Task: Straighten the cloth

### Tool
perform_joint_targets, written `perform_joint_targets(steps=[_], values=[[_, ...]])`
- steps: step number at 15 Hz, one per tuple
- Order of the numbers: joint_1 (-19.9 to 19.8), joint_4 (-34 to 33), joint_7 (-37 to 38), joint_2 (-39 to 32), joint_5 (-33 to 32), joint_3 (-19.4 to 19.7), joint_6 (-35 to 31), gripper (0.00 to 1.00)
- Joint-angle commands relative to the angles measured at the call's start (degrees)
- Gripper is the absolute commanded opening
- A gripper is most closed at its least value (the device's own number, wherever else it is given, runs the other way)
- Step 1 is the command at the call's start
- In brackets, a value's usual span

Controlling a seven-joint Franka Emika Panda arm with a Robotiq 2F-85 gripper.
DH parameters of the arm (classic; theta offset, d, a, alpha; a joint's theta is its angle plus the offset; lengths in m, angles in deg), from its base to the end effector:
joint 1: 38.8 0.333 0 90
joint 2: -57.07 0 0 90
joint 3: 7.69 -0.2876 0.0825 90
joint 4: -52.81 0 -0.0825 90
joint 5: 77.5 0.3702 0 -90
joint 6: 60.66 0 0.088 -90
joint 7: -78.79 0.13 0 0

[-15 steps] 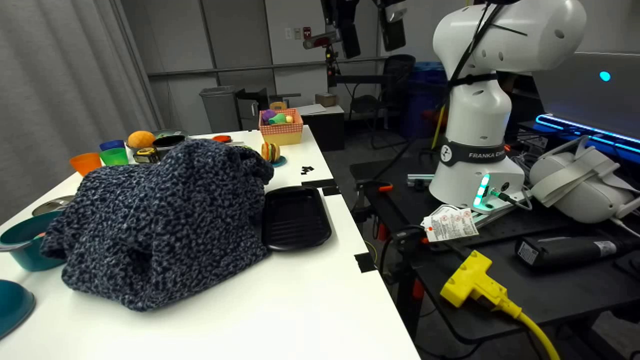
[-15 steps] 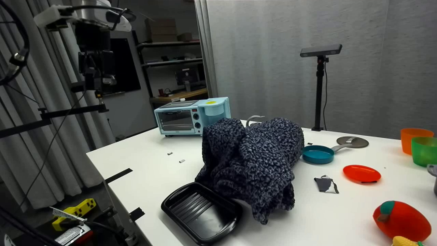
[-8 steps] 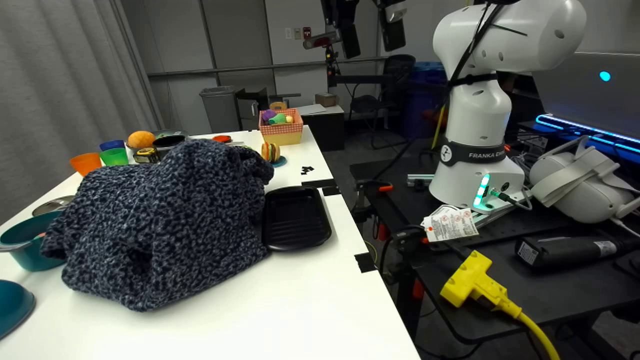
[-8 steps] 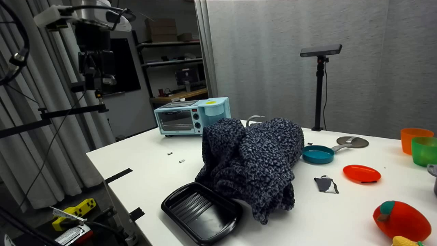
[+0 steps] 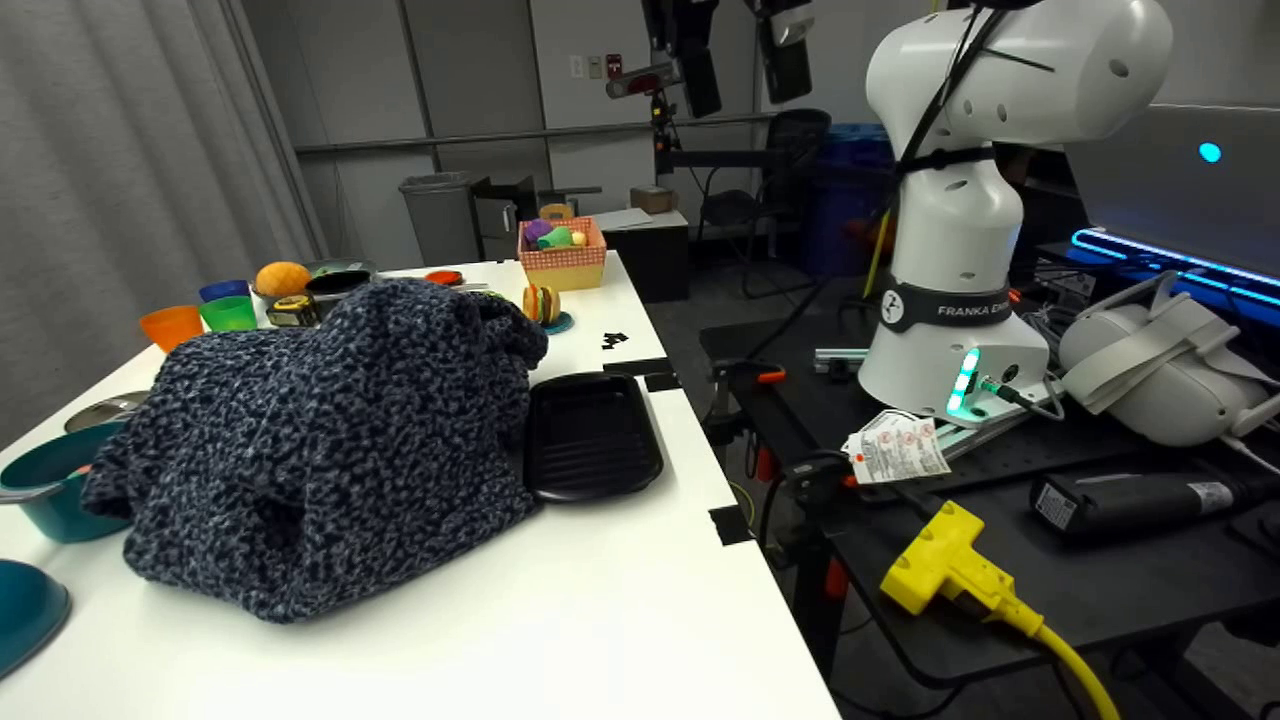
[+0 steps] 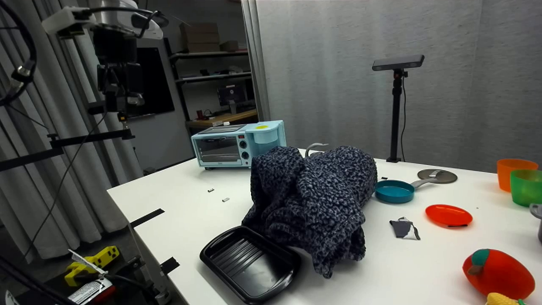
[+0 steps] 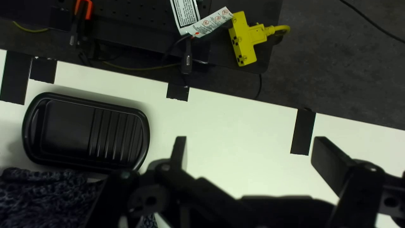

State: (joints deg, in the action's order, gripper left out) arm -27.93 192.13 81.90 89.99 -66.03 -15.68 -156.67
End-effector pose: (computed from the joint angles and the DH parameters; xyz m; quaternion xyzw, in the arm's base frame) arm 0.3292 0.1387 0.4487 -0.9887 -0.1023 0.1009 0.0430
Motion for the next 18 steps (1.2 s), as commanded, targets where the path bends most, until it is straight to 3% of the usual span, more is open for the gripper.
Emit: perform_joint_targets(steps=[1,7,8,9,10,13,18], values=[[-0.7,0.1,0.3,0.2,-0.3,-0.7,-0.6,1.00],[-1.5,0.6,1.5,0.5,-4.1,-1.9,-2.9,1.00],[-1.2,1.4,6.6,-7.6,-3.5,-5.8,-12.1,1.00],[-1.1,1.6,8.0,-8.5,-4.3,-6.8,-14.6,1.00],[-0.5,1.5,4.0,-2.4,-3.2,-3.1,-8.5,1.00],[0.1,2.2,7.6,-8.5,-3.7,-6.3,-14.4,1.00],[-0.1,1.8,7.6,-9.2,-3.8,-6.1,-14.7,1.00]])
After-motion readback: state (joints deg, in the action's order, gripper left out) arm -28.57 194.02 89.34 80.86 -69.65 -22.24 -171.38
